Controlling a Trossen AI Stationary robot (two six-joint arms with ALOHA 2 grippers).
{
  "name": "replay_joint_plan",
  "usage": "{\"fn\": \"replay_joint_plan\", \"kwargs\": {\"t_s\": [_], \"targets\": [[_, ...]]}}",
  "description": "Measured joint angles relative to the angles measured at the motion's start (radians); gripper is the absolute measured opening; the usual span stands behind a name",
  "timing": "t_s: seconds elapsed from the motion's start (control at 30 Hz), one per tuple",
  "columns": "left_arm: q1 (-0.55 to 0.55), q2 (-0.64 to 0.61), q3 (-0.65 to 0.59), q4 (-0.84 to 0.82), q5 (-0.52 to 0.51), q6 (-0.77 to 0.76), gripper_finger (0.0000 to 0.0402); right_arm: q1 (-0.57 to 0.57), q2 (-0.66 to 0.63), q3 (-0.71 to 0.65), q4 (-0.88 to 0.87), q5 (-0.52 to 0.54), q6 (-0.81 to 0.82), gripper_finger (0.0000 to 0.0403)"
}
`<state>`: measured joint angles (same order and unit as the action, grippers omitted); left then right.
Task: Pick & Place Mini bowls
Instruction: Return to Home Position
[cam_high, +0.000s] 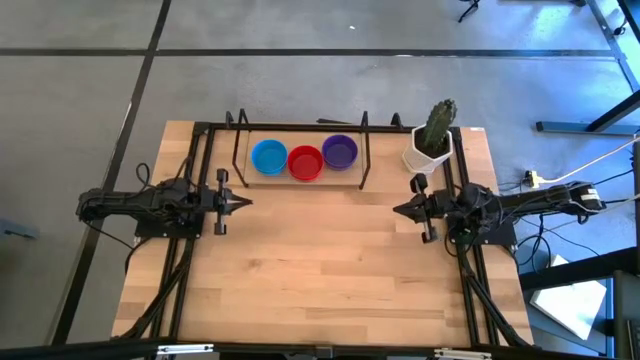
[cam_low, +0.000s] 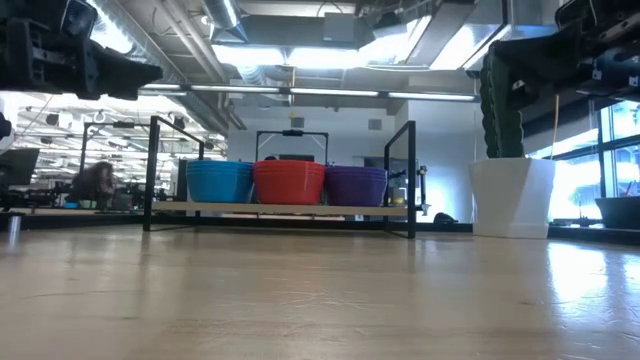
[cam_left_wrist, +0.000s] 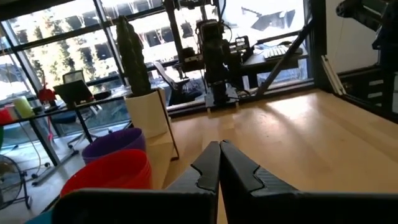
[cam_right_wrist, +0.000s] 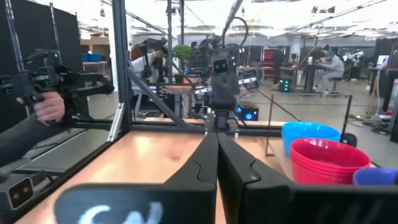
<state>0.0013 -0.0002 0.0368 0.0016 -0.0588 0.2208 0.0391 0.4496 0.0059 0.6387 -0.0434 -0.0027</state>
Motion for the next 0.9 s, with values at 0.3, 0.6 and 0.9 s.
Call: {"fn": "replay_joint_plan", "kwargs": {"t_s": [0.3,0.6,0.9], "targets": [[0.0,0.0,-0.013,0.016,-0.001,0.047,0.0002,-0.024,0.0,0.0,-0.016,0.006,-0.074,0.0002],[-0.02,0.0,0.039,-0.031,-0.052,0.061,0.0002,-0.045,-0.136,0.0,-0.065,-0.014,-0.078,0.0002],[-0.082,0.0,0.042,-0.037,-0.081,0.08,0.0002,-0.045,-0.429,0.001,-0.353,-0.035,-0.049,0.0002]]}}
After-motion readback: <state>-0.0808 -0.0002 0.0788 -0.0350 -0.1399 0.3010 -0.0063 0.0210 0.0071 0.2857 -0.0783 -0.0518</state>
